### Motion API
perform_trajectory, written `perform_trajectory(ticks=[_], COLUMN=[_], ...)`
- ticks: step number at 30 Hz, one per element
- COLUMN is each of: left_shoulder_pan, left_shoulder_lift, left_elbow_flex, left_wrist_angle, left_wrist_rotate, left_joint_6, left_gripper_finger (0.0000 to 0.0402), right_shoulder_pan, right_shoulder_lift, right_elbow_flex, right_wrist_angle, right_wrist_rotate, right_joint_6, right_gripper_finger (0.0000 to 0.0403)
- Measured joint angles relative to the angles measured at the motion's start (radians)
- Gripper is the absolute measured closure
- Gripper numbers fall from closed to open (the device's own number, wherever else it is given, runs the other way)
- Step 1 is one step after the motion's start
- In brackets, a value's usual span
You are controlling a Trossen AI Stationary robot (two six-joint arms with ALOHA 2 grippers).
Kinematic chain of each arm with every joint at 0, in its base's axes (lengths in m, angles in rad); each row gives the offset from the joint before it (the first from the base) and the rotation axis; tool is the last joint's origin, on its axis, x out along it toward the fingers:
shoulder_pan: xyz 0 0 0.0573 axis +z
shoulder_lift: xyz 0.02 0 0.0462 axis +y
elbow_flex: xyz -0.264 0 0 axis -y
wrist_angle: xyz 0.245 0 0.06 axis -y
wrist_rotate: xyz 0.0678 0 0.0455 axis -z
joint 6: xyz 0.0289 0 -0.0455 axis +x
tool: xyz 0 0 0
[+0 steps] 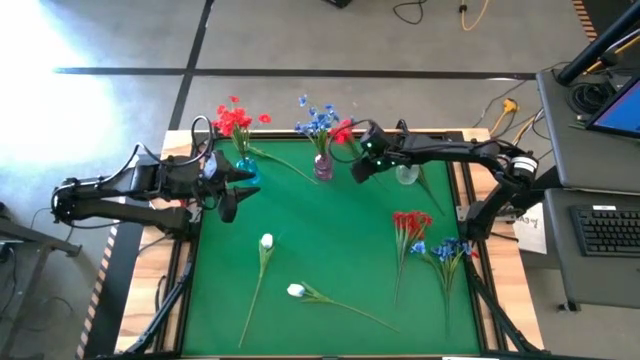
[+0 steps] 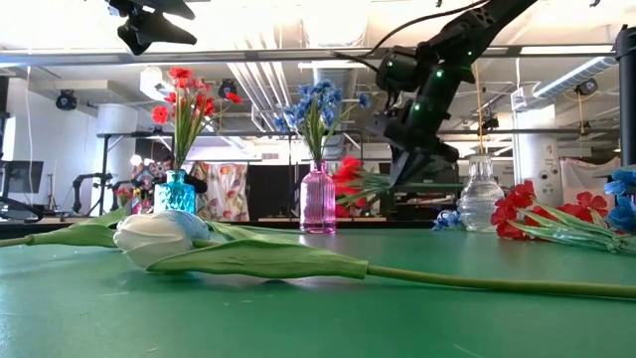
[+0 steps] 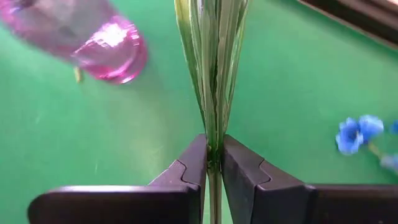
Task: Sort flowers into vase by color
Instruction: Put the top red flowers into the blue vase
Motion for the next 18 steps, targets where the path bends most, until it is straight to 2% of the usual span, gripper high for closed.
perform_trajectory(ticks=[4, 9, 18], left_shoulder_pan=[0.000, 0.000, 0.000], left_shoulder_lift=[0.000, 0.000, 0.000], left_elbow_flex=[0.000, 0.000, 0.000], left_wrist_angle=[0.000, 0.000, -0.001], left_wrist_rotate=[0.000, 0.000, 0.001], left_joint_6=[-0.001, -0.001, 0.000], left_gripper_finger=[0.0203, 0.0203, 0.0203], right_shoulder_pan=[0.034, 0.092, 0.197], right_shoulder_lift=[0.000, 0.000, 0.000], right_elbow_flex=[-0.010, -0.019, -0.021], right_wrist_angle=[0.001, -0.005, -0.175], right_wrist_rotate=[-0.001, -0.002, -0.002], right_joint_6=[0.098, 0.120, 0.150], right_gripper_finger=[0.0369, 0.0369, 0.0369])
